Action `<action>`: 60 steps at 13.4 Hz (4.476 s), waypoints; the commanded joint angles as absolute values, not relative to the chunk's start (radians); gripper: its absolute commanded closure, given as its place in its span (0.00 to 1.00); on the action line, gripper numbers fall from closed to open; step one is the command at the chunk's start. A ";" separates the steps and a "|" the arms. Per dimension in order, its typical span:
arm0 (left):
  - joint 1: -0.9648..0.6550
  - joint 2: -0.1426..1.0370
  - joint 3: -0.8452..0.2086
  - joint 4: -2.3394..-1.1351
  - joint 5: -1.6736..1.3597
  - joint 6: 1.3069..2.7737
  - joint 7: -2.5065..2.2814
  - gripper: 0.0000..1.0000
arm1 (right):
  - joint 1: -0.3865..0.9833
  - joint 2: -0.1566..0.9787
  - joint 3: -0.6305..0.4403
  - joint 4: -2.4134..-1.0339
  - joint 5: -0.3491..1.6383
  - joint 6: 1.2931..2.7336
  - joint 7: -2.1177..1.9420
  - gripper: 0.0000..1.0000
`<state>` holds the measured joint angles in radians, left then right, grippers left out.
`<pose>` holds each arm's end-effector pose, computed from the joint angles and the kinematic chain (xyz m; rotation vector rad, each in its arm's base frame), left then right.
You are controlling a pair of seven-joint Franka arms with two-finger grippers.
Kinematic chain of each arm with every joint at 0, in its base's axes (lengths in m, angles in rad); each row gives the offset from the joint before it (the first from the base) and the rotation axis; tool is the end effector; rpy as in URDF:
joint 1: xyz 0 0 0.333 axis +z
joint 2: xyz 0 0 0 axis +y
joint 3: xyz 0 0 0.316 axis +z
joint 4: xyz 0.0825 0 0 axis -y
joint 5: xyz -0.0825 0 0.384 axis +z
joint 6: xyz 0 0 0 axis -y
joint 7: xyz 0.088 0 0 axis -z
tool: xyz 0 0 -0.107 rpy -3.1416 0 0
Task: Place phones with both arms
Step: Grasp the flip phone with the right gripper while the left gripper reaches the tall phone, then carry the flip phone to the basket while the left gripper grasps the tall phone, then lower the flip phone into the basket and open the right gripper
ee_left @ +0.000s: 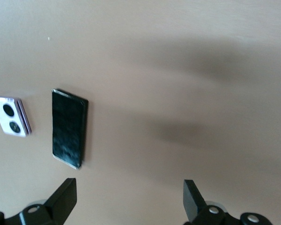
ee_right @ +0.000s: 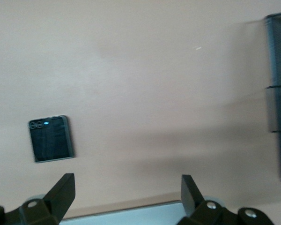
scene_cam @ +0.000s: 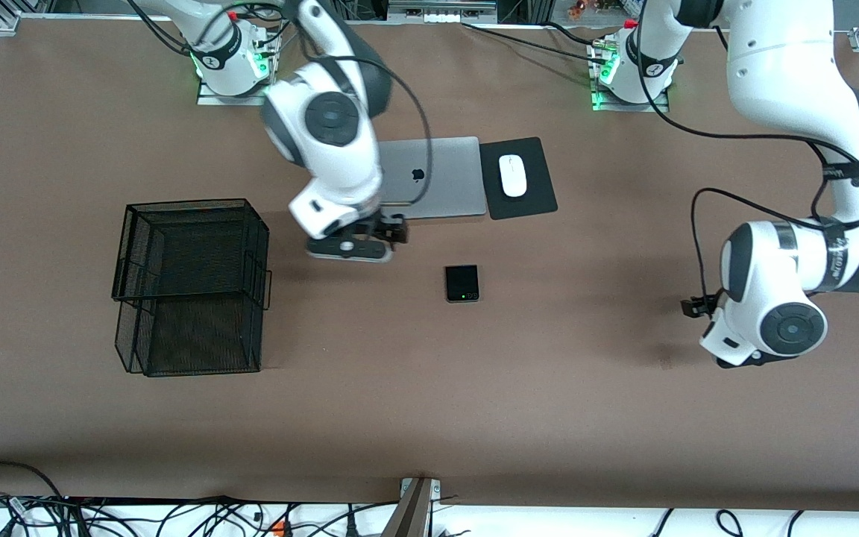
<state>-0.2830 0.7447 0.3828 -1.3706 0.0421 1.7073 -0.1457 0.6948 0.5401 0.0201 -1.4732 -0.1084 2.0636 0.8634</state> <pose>0.6870 0.0222 0.2765 -2.7692 -0.2574 0.4947 0.5407 0.4586 0.3696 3.1087 -0.1598 0.1510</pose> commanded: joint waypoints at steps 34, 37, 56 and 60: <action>0.038 0.686 0.362 -1.738 -0.202 2.201 0.586 0.00 | 0.874 1.040 -0.054 -1.086 -0.253 2.279 0.957 1.00; 0.040 0.689 0.361 -1.753 -0.204 2.206 0.597 0.00 | 0.841 0.909 -0.049 -1.074 -0.194 2.087 0.855 1.00; 0.040 0.698 0.357 -1.787 -0.216 2.233 0.601 0.57 | 0.733 0.008 -0.753 -2.133 -0.025 2.188 -0.150 1.00; 0.026 0.657 0.357 -1.772 -0.210 2.189 0.598 0.57 | 0.729 0.043 -0.761 -2.238 -0.008 2.316 -0.150 1.00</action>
